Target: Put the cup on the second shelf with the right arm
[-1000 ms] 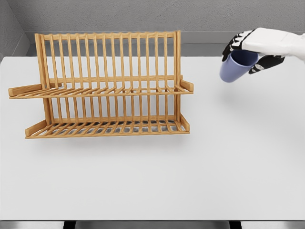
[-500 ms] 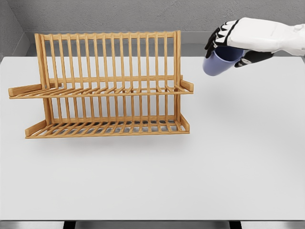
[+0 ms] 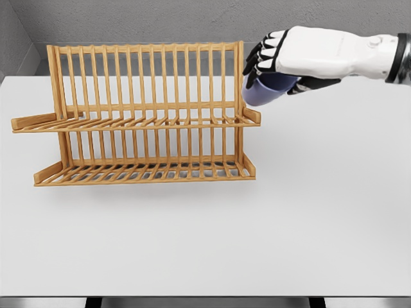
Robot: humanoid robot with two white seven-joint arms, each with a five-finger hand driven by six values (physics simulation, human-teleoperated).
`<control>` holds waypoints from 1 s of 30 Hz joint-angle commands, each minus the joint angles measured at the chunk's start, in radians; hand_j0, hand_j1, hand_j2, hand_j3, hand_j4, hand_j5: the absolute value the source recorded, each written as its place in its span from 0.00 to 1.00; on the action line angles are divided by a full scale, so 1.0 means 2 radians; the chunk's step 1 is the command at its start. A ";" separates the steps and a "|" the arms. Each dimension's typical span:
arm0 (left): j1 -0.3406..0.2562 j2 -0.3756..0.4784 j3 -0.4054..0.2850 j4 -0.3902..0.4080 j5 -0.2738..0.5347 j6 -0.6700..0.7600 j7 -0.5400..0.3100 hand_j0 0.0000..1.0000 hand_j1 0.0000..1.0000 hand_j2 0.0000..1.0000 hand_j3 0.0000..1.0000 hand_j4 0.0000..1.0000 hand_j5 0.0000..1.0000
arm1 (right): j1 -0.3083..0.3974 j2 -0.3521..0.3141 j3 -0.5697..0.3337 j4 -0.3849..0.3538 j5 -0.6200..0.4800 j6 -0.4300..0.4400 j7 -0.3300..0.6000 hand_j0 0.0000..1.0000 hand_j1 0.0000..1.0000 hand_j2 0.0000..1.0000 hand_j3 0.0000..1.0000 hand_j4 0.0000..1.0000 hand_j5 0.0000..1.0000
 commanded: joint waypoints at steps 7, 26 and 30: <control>0.000 0.000 0.000 0.000 0.000 0.000 0.000 1.00 1.00 1.00 1.00 1.00 1.00 | -0.006 0.020 0.023 -0.009 -0.002 0.002 -0.001 0.64 0.64 0.64 0.64 0.64 0.64; 0.000 0.000 0.000 0.000 0.000 0.000 0.000 1.00 1.00 1.00 1.00 1.00 1.00 | -0.005 0.023 0.049 -0.005 0.011 0.002 -0.001 1.00 1.00 1.00 1.00 1.00 1.00; 0.000 0.000 0.000 0.000 0.000 0.000 0.000 1.00 1.00 1.00 1.00 1.00 1.00 | -0.008 0.018 0.024 -0.010 0.010 0.002 -0.001 1.00 1.00 1.00 1.00 1.00 1.00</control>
